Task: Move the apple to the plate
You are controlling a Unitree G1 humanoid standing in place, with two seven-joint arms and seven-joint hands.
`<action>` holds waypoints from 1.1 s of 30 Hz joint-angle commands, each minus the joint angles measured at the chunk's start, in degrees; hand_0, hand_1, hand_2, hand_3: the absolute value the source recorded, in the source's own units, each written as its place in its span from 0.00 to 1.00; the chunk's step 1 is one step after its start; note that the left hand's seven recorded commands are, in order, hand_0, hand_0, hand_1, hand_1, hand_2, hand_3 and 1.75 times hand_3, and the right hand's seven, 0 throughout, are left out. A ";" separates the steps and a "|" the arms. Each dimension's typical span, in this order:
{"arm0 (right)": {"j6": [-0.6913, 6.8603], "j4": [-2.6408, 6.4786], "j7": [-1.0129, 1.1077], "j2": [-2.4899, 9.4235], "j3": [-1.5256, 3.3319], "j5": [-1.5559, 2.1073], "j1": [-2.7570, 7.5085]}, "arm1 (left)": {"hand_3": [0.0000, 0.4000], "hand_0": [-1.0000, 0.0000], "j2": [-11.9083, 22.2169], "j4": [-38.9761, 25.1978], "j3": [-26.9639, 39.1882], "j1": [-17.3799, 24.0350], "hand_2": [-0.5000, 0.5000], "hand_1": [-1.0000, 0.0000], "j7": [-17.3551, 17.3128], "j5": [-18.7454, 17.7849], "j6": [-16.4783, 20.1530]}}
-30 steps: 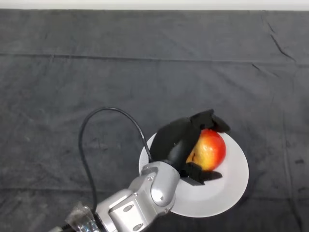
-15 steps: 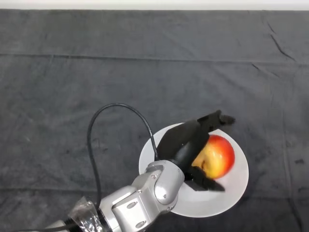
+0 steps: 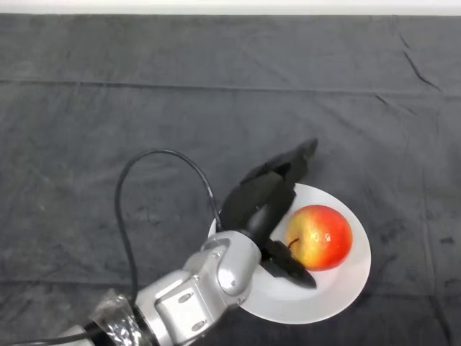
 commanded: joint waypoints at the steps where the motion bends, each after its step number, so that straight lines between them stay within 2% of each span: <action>1: 0.09 0.58 0.53 -2.83 -1.05 -0.37 1.23 | 0.00 1.00 2.49 -3.17 2.63 -0.99 0.50 1.00 1.20 1.40 -0.06; 19: 0.05 0.43 0.50 -2.74 -1.04 -0.42 1.28 | 0.00 1.00 8.13 -12.07 15.71 7.82 0.50 1.00 7.25 3.94 -3.08; 33: 0.03 0.21 0.41 -2.64 -1.02 -0.44 1.36 | 0.00 1.00 13.96 -21.74 30.02 16.53 0.50 1.00 8.26 2.99 -3.40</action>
